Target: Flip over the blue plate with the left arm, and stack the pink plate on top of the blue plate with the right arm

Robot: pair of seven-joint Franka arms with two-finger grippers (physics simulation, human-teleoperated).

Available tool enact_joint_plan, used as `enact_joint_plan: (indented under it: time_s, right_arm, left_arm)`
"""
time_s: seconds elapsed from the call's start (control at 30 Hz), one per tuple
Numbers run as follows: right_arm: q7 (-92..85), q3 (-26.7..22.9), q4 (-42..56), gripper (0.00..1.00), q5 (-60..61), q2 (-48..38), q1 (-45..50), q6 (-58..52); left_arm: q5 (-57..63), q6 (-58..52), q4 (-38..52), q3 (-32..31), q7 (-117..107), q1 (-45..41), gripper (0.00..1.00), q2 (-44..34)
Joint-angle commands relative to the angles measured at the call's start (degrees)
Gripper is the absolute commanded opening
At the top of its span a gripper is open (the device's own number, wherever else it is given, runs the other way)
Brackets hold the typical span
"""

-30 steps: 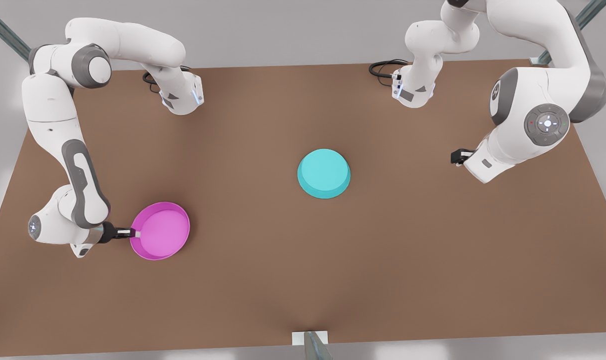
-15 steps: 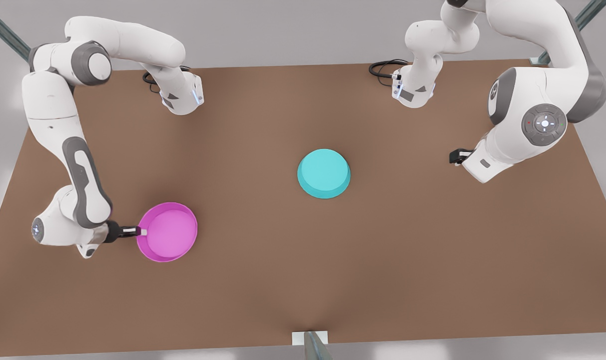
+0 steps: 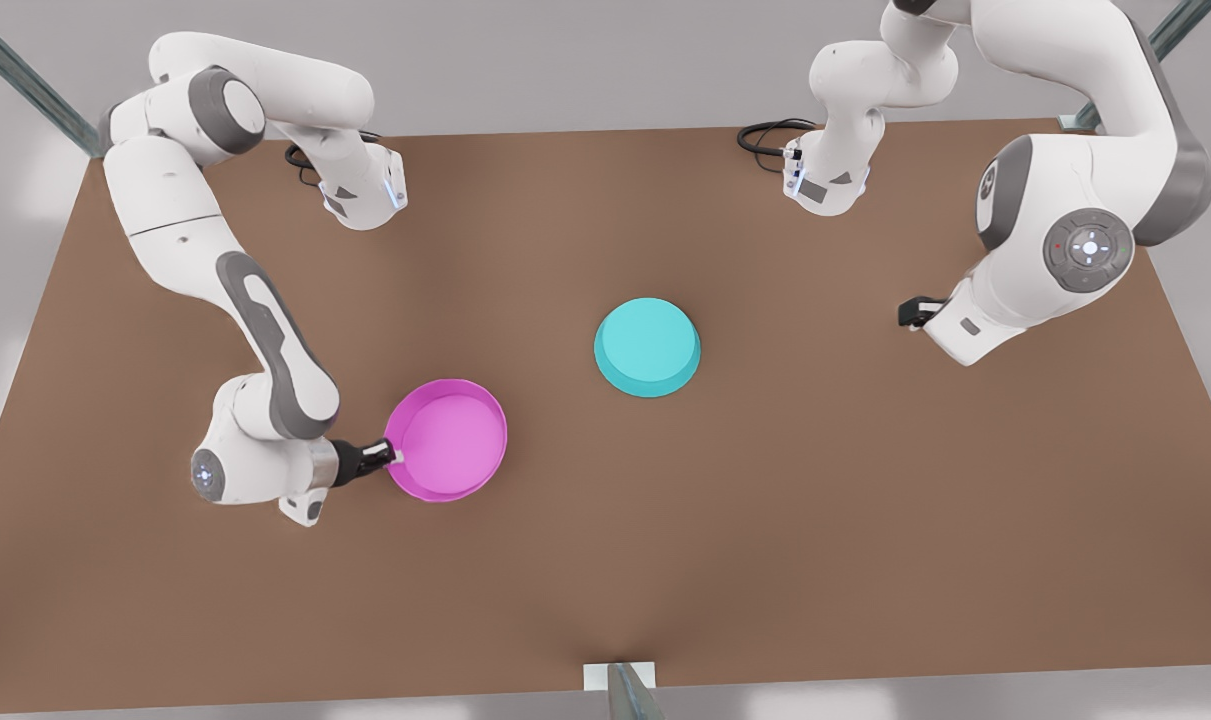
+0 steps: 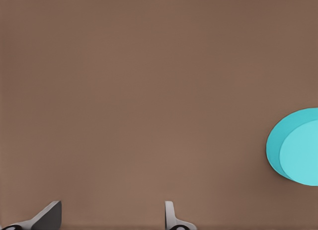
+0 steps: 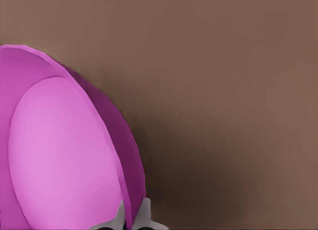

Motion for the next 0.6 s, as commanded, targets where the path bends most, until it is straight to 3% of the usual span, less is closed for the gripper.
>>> enact_joint_plan:
  time_s: [0.0, 0.17, 0.4, 0.57]
  right_arm:
    - [0.5, 0.1, 0.3, 0.21, -0.5, 0.0, 1.1, 0.2]
    - [6.5, 3.9, 0.5, 0.21, -0.5, -1.3, 9.9, 0.4]
    - [23.5, 3.0, 4.0, 0.21, -0.3, -1.2, 29.7, 4.5]
    - [25.9, 2.9, 3.1, 0.21, -0.4, -1.2, 32.7, 7.6]
  left_arm:
    - [0.0, 0.1, 0.0, 0.0, 0.0, 0.1, 1.0, 0.0]
    - [0.0, 0.3, 0.0, 0.0, 0.0, 0.4, 1.0, 0.0]
    - [0.0, 0.4, 0.0, 0.0, 0.0, 0.5, 1.0, 0.1]
    - [0.0, 0.4, 0.0, 0.0, 0.0, 0.5, 1.0, 0.2]
